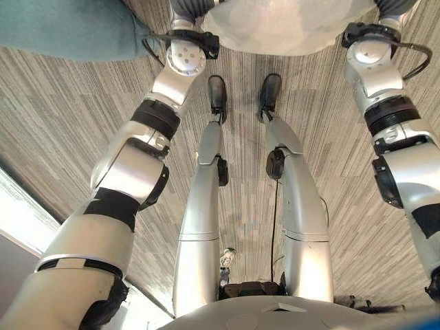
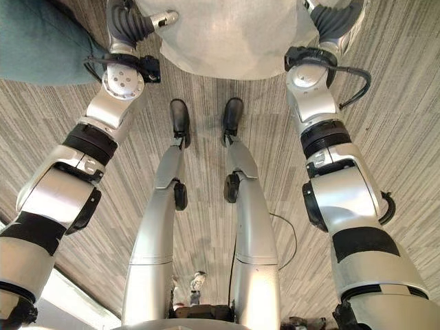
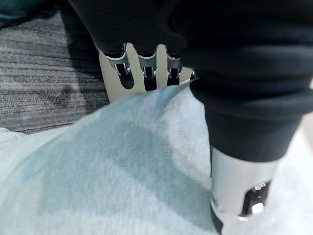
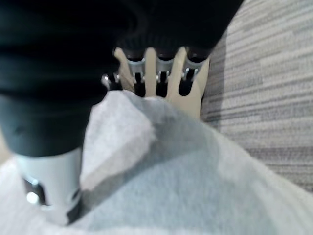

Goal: Pick up all the scattered cushions and arrange them neatly on the sofa.

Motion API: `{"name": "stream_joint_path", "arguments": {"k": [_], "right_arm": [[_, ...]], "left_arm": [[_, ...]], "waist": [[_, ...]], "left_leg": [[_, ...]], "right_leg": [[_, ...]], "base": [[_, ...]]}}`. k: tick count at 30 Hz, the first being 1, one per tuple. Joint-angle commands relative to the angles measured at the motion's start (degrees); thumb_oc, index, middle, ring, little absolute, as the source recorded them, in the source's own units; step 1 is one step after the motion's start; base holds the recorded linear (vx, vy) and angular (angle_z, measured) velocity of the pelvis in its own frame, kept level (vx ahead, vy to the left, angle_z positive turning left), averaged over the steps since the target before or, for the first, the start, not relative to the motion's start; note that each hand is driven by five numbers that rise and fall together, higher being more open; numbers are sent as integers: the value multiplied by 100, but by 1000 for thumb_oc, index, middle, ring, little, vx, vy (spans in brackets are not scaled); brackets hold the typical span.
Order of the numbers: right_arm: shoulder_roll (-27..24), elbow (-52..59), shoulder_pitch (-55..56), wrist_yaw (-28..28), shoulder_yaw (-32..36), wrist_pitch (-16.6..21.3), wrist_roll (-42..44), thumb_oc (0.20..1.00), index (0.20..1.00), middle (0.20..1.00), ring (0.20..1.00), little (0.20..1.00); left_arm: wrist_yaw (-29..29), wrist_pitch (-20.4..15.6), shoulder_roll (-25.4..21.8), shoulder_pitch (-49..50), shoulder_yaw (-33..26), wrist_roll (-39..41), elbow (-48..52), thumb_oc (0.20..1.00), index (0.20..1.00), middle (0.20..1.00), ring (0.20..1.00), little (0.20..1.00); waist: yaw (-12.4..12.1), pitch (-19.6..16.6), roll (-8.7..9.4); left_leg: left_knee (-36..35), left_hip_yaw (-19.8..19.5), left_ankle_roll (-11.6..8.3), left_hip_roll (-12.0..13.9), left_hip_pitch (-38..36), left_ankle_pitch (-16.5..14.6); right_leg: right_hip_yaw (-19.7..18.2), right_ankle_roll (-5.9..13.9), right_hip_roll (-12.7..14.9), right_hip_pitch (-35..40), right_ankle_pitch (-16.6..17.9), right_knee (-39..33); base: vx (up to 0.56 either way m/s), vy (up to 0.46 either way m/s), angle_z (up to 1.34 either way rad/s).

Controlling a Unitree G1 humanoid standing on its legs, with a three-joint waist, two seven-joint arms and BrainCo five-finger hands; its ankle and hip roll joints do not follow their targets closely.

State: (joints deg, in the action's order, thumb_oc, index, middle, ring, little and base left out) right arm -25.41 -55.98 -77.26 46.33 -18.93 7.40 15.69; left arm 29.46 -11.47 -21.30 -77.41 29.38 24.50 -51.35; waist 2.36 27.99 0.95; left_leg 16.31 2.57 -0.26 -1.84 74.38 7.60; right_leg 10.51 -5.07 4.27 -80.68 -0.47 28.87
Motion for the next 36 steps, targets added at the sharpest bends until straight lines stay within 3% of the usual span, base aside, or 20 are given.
{"name": "stream_joint_path", "arguments": {"k": [1,3,4,5,6,13,18,26,27,28,29,32,36], "right_arm": [[738,-167,308,-488,-729,142,275,1000,1000,1000,1000,1000],[863,-183,237,-595,-853,166,348,1000,1000,1000,1000,1000],[922,-194,219,-653,-921,165,369,959,959,959,959,959],[951,-182,199,-713,-969,166,386,548,548,548,548,548],[1042,-155,183,-792,-1031,185,419,200,200,200,200,200],[1029,350,257,-859,-907,423,467,200,200,200,200,200],[908,1079,732,-879,-612,602,231,200,200,200,200,200],[929,2935,2762,-1380,-15,859,-465,200,200,200,200,200],[947,3163,2985,-1428,46,914,-505,200,200,200,200,200],[951,3426,3265,-1468,89,918,-571,200,200,200,200,200],[946,3708,3763,-1599,121,964,-649,200,200,200,200,200],[951,4335,4799,-1824,160,988,-847,200,200,200,200,200],[740,5133,6364,-2186,347,902,-1280,200,200,200,200,200]], "left_arm": [[-160,-61,394,193,153,258,-416,1000,1000,1000,1000,1000],[-205,-45,450,81,218,278,-439,1000,1000,1000,1000,1000],[-237,-46,461,37,246,298,-413,1000,1000,1000,1000,1000],[-256,-49,470,-7,260,320,-399,837,837,837,837,837],[-304,-70,495,-63,292,372,-360,200,200,200,200,200],[-297,-255,321,41,101,575,194,200,200,200,200,200],[-315,-357,125,635,-158,378,872,200,200,200,200,200],[-428,-478,261,2923,-728,-526,3009,200,200,200,200,200],[-415,-501,275,3102,-775,-587,3162,200,200,200,200,200],[-441,-497,330,3357,-803,-617,3367,200,200,200,200,200],[-489,-532,346,3753,-810,-759,3676,200,200,200,200,200],[-585,-555,416,4647,-871,-810,4113,200,200,200,200,200],[-915,-501,165,6167,-973,-998,4678,200,200,200,200,200]], "waist": [[112,-581,15],[110,-581,13],[116,-591,6],[120,-602,7],[127,-629,4],[119,-851,-15],[99,-1048,-3],[21,-989,36],[23,-964,60],[13,-1018,55],[26,-1022,112],[0,-1148,214],[-54,-1511,246]], "left_leg": [[780,-515,-199,370,309,-989],[820,-498,-209,369,359,-985],[843,-504,-217,371,389,-981],[850,-509,-219,366,409,-976],[858,-514,-226,364,444,-964],[865,-552,-274,371,420,-927],[579,-514,-341,399,-61,-886],[-325,-434,-451,295,-2186,-855],[-399,-391,-426,256,-2324,-664],[-524,-435,-464,282,-2649,-804],[-622,-374,-439,251,-2974,-659],[-881,-315,-444,267,-3921,-690],[-1154,-206,-421,400,-5450,-850]], "right_leg": [[-157,1179,370,288,6,-316],[-149,1177,353,243,9,-298],[-135,1173,353,234,14,-298],[-124,1171,352,222,18,-297],[-106,1173,338,203,36,-299],[-67,1167,283,247,63,-302],[18,1177,262,711,59,-473],[179,1211,336,2648,134,-1300],[256,1164,379,2810,322,-1447],[222,1222,326,3108,183,-1533],[304,1169,377,3506,351,-1785],[375,1202,369,4597,399,-2249],[376,1181,259,6251,144,-2580]], "base": [[6,-34,0],[0,-17,0],[0,0,0],[0,0,0],[0,0,0],[0,0,0],[-1,25,0],[-16,38,2],[-2,41,-1],[-58,50,-2],[34,21,0],[90,-2,-2],[244,-31,-2]]}}
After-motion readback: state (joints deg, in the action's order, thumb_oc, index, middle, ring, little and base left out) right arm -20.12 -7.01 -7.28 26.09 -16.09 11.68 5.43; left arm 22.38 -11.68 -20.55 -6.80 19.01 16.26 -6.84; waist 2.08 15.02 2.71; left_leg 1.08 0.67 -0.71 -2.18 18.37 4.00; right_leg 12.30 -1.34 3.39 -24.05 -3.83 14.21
